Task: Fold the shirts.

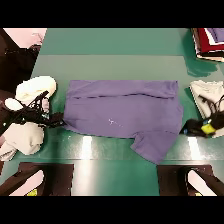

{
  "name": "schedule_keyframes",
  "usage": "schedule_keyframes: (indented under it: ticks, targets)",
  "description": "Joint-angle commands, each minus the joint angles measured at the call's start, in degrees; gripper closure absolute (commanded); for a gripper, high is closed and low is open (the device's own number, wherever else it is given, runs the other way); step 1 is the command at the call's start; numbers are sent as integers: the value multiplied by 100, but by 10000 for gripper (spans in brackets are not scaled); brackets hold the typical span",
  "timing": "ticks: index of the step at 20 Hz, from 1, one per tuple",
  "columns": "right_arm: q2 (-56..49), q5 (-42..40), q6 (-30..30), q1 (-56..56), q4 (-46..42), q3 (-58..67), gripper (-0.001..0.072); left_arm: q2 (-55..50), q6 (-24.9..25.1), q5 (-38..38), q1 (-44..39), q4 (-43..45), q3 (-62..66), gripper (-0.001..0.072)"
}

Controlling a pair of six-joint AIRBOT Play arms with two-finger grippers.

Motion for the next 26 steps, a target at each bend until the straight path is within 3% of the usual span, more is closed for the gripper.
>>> schedule_keyframes:
  ticks: [1,5,13,15,17,18,24,26]
  targets:
    - [251,-308,48,-142,254,-1172,348,72,13,24,4,-9,57,684]
    - [254,-1019,46,-127,682,-1600,348,74,11,9,4,-13,57,684]
    - [-22,-1703,282,732,678,-1683,351,72,15,-26,4,-13,57,684]
    - [-286,-1764,299,994,678,-1681,431,74,70,-136,4,-11,57,684]
    - [-455,-1797,299,1263,660,-1622,652,74,105,-173,4,-4,57,684]
    - [-496,-1727,299,1368,656,-1528,693,74,105,-219,4,-2,59,685]
    - [728,-531,787,1685,-470,-649,694,1104,-107,-1150,4,898,79,685]
    - [1274,-415,824,1622,-645,-315,694,1561,-105,-1528,4,800,85,684]
